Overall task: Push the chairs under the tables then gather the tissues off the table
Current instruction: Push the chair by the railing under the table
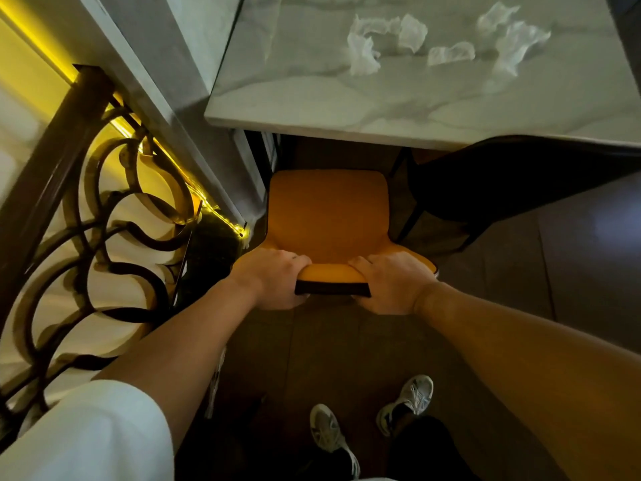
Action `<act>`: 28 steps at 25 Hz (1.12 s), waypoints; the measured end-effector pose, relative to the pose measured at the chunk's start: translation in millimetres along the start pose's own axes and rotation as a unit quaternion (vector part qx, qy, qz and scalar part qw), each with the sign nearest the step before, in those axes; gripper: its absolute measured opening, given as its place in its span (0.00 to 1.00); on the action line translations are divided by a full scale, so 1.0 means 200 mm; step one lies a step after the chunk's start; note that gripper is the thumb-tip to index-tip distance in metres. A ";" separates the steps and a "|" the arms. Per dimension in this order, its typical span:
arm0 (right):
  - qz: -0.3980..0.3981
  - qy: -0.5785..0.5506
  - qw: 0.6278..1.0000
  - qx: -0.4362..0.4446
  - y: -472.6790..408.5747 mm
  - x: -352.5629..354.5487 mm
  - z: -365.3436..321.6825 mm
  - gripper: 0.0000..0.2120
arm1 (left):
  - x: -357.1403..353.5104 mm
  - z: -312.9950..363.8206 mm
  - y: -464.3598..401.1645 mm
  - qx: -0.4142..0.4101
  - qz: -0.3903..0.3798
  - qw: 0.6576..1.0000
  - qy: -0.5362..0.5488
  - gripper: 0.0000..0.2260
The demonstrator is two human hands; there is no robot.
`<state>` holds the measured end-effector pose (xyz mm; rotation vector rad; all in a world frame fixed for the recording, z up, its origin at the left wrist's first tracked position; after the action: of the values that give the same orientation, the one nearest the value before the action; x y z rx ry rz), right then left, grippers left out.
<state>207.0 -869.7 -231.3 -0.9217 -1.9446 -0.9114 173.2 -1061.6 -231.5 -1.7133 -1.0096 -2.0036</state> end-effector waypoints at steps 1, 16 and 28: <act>0.003 0.000 1.000 0.001 -0.02 0.01 0.01 0.28 | 0.00 -0.01 -0.01 -0.002 0.001 1.000 0.000 0.21; 0.029 0.006 1.000 -0.003 -0.25 0.11 0.09 0.28 | 0.07 -0.24 -0.20 -0.012 0.027 1.000 0.001 0.20; 0.034 -0.012 0.999 -0.013 -0.44 0.23 0.17 0.25 | 0.11 -0.43 -0.37 -0.016 0.026 0.999 -0.012 0.21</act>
<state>102.7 -871.7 -229.9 -1.0114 -1.9133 -0.8933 58.5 -1064.0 -235.1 -1.7651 -0.9356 -1.9830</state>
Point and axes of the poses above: each hand's wrist, its own y-axis away from the middle knuckle, its own x-axis out of the back of the hand, z = x × y, the point moved 6 cm from there along -y, towards the middle knuckle, and after that the axes turned 15 degrees about -y, right-handed, at the moved point
